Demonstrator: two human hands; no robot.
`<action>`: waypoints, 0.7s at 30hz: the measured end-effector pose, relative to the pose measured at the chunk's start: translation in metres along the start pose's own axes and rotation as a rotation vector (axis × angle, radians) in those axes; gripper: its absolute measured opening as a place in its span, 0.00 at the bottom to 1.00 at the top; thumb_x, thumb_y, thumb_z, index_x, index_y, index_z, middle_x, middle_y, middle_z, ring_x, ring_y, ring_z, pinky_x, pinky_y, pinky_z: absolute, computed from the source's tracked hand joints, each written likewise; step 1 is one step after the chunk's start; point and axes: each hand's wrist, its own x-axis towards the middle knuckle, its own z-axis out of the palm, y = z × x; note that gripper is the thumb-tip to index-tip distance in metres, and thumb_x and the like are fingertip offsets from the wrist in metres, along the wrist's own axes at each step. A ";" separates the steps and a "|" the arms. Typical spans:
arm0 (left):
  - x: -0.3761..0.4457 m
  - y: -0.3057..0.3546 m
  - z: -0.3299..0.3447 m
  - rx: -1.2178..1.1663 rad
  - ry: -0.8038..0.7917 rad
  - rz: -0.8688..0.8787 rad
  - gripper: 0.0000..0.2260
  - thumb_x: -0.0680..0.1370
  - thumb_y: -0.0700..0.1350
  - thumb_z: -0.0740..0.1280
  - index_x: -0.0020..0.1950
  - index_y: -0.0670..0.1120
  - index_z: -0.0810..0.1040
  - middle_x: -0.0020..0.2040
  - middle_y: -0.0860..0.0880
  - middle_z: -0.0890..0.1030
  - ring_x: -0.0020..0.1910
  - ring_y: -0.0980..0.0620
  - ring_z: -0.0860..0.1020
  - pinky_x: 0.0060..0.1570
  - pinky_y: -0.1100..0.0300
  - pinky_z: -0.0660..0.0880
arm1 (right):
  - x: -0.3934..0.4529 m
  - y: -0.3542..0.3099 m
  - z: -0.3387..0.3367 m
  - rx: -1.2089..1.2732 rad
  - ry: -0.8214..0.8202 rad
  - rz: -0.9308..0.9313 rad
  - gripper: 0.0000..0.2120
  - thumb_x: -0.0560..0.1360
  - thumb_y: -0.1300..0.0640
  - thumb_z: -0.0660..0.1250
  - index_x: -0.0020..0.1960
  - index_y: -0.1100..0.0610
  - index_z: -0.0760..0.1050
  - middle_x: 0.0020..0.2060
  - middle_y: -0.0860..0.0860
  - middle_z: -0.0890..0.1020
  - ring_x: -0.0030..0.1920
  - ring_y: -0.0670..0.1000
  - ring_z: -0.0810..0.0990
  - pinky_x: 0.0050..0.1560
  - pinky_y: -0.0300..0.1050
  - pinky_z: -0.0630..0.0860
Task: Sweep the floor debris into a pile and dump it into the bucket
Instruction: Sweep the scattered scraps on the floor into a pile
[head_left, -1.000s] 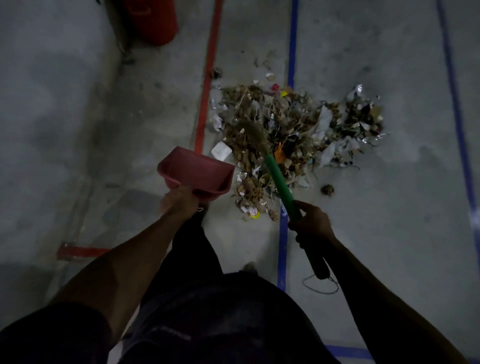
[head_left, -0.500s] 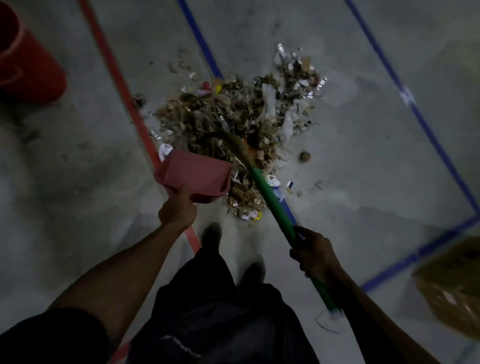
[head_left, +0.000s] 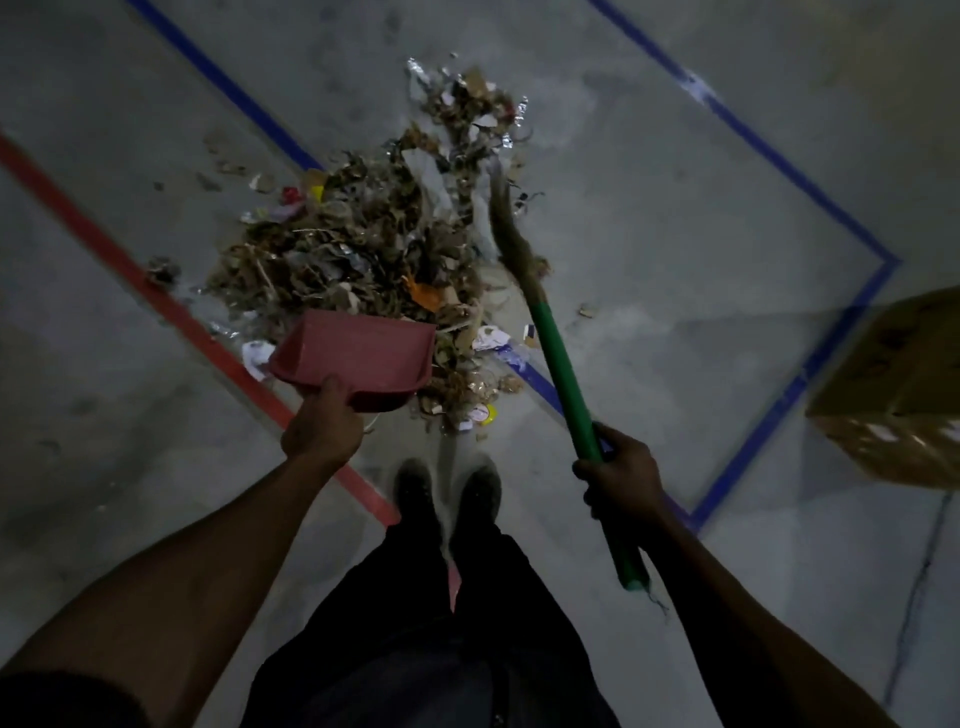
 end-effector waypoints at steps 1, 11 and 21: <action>0.000 0.005 0.002 0.003 -0.004 0.007 0.13 0.78 0.42 0.58 0.63 0.47 0.67 0.62 0.38 0.73 0.58 0.35 0.74 0.50 0.49 0.68 | 0.009 0.001 -0.001 0.048 0.028 0.026 0.34 0.72 0.67 0.69 0.75 0.53 0.66 0.36 0.58 0.81 0.23 0.53 0.76 0.25 0.46 0.78; 0.006 0.059 0.025 0.031 0.083 0.039 0.13 0.78 0.42 0.59 0.63 0.47 0.67 0.60 0.38 0.75 0.56 0.35 0.75 0.47 0.50 0.67 | 0.113 0.024 -0.031 0.207 0.132 0.180 0.27 0.75 0.65 0.67 0.72 0.61 0.67 0.48 0.58 0.79 0.31 0.55 0.79 0.21 0.38 0.75; 0.003 0.070 0.034 0.074 0.135 0.002 0.14 0.79 0.43 0.61 0.64 0.49 0.68 0.55 0.39 0.77 0.51 0.35 0.76 0.47 0.48 0.71 | 0.185 0.028 -0.002 0.137 -0.042 0.287 0.19 0.72 0.68 0.69 0.61 0.64 0.69 0.48 0.62 0.79 0.32 0.56 0.83 0.25 0.41 0.77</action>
